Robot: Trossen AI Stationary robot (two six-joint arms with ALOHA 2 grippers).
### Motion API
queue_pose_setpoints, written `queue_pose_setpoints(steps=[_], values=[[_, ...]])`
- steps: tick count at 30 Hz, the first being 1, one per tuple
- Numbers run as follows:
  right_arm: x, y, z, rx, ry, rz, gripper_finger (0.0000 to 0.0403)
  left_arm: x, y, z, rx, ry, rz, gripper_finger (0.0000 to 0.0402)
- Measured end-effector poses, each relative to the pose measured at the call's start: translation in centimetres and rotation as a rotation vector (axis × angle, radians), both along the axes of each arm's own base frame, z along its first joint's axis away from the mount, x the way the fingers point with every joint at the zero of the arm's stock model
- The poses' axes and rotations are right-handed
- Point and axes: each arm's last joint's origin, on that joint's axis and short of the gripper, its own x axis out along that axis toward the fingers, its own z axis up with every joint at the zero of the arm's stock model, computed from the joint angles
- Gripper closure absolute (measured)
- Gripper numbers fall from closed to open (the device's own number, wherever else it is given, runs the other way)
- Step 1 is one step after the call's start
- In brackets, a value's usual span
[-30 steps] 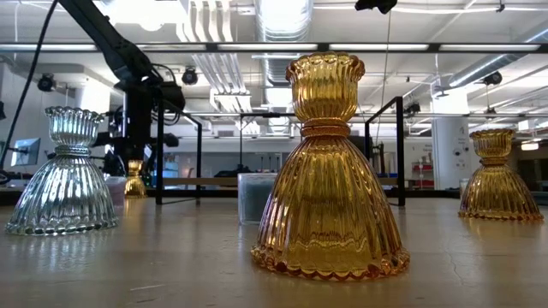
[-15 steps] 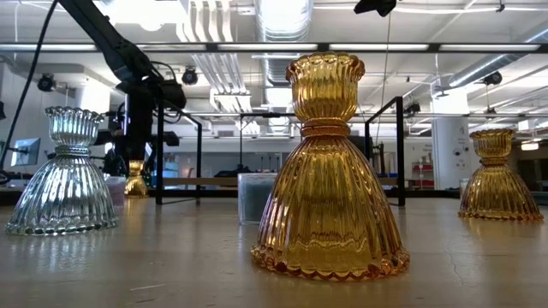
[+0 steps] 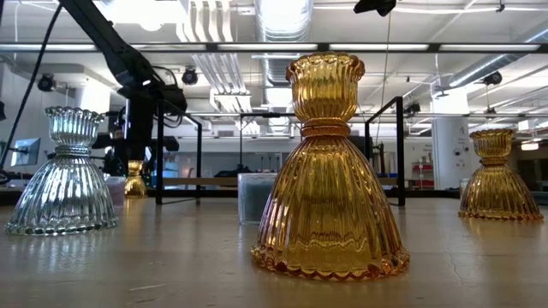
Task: Pick & Place candle stick holders
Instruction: Put the top left yellow glass candle holder on the shelf
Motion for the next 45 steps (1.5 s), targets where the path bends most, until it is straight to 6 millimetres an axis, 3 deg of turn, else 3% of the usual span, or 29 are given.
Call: queue_pose_setpoints(steps=[14,20,31,45], values=[[0.0,0.0,0.0,-0.001,-0.002,0.000,0.0376,0.1,0.4,-0.4,0.036,0.064,0.010,0.0219],[0.0,0.0,0.0,-0.003,-0.005,0.000,0.0376,0.1,0.5,-0.4,0.044,0.062,0.008,0.0260],[0.0,0.0,0.1,-0.005,-0.007,-0.001,0.0376,0.3,0.4,-0.3,0.038,0.047,-0.008,0.0262],[0.1,0.0,0.1,-0.006,-0.010,-0.001,0.0376,1.2,-2.5,2.1,-0.017,0.023,-0.081,0.0262]])
